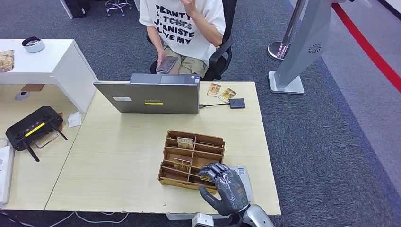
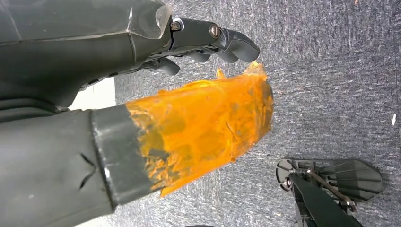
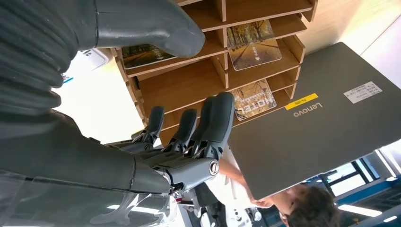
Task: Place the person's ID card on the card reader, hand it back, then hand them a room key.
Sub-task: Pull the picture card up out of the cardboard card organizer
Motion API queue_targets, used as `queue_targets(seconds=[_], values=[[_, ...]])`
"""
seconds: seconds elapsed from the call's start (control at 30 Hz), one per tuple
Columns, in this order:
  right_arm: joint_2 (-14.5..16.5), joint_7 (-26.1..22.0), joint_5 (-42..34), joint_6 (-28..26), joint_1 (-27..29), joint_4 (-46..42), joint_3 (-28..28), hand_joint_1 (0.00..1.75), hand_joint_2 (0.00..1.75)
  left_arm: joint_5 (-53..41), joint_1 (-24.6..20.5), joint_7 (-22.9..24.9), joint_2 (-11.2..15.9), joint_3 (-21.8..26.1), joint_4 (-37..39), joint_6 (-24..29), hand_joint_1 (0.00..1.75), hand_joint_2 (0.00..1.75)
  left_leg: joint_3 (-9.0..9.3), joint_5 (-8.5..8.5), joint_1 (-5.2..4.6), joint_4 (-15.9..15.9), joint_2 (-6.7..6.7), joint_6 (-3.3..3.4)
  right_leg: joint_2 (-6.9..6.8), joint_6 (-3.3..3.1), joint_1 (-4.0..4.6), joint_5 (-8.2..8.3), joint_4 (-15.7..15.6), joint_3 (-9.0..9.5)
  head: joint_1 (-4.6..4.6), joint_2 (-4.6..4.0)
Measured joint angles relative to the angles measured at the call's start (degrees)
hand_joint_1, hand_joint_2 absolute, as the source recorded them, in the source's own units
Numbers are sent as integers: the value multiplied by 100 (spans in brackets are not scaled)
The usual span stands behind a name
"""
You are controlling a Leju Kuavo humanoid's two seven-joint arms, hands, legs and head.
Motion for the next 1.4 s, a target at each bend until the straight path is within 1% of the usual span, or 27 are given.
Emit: queue_targets(seconds=[0.9,1.2,1.23,1.27,1.3,1.4], values=[[2,118,143,-3,-100,501,-57,77,175,-96,0,26,0,-1,-1,-35,0,0,0,0,0,0,0,0,0,0,0,0,0,0,0,0],[6,132,180,-47,-122,602,-147,80,175,-107,-1,26,0,0,0,-42,0,0,0,0,0,0,0,0,0,0,0,0,0,0,0,0],[7,133,185,-54,-124,606,-149,83,175,-107,-1,26,0,0,0,-42,0,0,0,0,0,0,0,0,0,0,0,0,0,0,0,0],[7,133,195,-61,-127,612,-151,90,175,-107,0,26,0,0,0,-42,0,0,0,0,0,0,0,0,0,0,0,0,0,0,0,0],[7,134,207,-69,-130,619,-156,105,175,-107,0,26,0,0,-1,-42,0,0,0,0,0,0,0,0,0,0,0,0,0,0,0,0],[9,140,238,-88,-139,638,-194,158,175,-107,-1,26,0,0,0,-42,0,0,0,0,0,0,0,0,0,0,0,0,0,0,0,0]])
